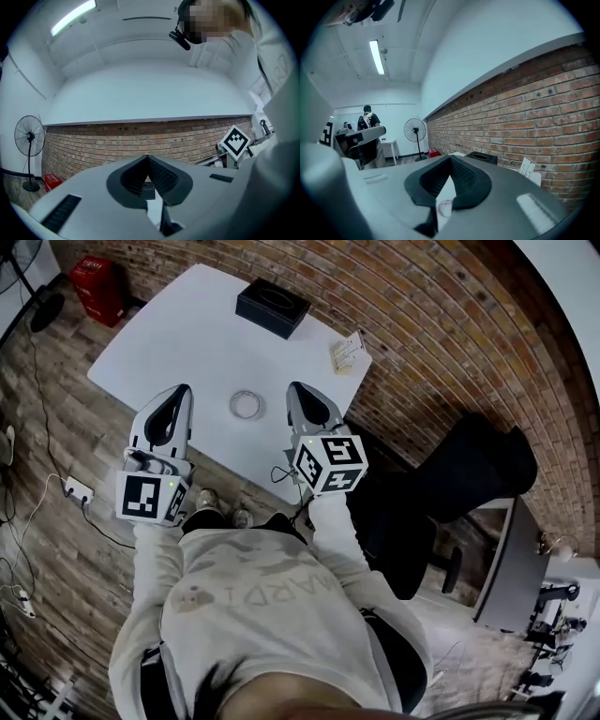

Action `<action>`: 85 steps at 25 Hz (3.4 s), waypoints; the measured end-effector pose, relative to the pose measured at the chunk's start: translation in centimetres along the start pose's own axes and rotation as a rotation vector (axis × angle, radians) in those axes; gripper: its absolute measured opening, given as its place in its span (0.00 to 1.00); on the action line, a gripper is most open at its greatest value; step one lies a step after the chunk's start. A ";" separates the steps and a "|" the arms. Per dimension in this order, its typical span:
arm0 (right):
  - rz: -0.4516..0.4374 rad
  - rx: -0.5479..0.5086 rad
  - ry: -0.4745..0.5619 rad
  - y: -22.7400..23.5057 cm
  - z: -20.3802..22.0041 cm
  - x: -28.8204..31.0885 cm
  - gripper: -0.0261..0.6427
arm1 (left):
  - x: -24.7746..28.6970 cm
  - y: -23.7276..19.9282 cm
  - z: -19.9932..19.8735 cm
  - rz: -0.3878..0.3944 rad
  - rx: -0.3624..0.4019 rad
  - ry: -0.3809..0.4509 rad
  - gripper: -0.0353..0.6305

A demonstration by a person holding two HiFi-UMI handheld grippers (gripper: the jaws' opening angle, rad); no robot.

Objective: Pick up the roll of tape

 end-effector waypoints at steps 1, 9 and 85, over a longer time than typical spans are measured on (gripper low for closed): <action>0.007 0.012 -0.017 0.1 0.4 0.7 0.06 | 0.3 -0.4 0.2 0.005 -0.001 -0.002 0.06; 0.078 0.092 -0.144 1.5 4.1 5.7 0.06 | 3.8 -3.4 2.2 0.080 -0.012 -0.026 0.06; 0.572 0.260 -0.576 7.1 22.6 13.0 0.12 | 11.1 -9.3 13.4 0.312 -0.145 -0.156 0.06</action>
Point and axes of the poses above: the fingertips, and each gripper's own axes: x forward along the fingers, y to its right, z out of its underside, the point moved 2 cm from there along -x, backward along the fingers, and after that the axes turned 10 degrees about x, right-handed, at the moved point
